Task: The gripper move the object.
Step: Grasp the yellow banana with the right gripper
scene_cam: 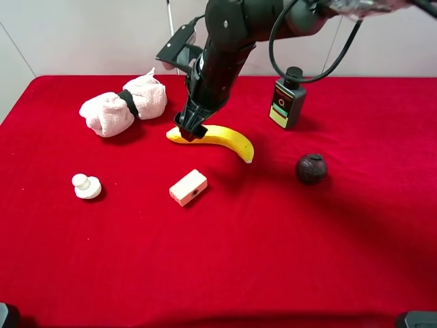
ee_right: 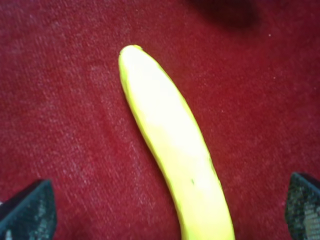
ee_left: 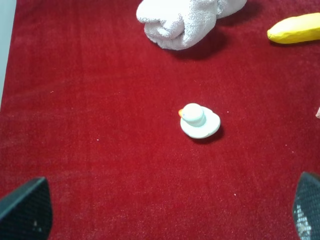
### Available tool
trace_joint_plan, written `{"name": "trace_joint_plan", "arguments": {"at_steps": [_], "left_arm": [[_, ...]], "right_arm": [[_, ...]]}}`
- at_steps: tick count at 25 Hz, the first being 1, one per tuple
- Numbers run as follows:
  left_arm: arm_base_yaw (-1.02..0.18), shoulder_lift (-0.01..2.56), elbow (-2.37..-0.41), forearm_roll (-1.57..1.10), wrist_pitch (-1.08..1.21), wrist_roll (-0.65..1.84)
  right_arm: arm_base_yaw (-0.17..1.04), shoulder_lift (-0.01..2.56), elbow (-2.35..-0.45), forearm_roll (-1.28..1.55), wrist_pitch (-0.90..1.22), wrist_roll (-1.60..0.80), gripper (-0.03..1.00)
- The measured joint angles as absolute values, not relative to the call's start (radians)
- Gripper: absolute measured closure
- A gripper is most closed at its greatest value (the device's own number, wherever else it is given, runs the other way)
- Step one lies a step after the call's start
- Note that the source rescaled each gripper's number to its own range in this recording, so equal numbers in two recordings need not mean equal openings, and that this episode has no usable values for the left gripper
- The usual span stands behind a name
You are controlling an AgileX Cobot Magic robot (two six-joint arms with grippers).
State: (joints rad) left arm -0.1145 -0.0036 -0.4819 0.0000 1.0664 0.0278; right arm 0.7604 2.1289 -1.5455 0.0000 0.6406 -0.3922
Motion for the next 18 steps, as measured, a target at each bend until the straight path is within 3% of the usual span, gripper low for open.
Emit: {"name": "trace_joint_plan", "arguments": {"at_steps": [18], "left_arm": [[-0.115, -0.004, -0.482, 0.000, 1.066, 0.028]], "right_arm": [[0.721, 2.218, -1.546, -0.012, 0.583, -0.430, -0.03]]}}
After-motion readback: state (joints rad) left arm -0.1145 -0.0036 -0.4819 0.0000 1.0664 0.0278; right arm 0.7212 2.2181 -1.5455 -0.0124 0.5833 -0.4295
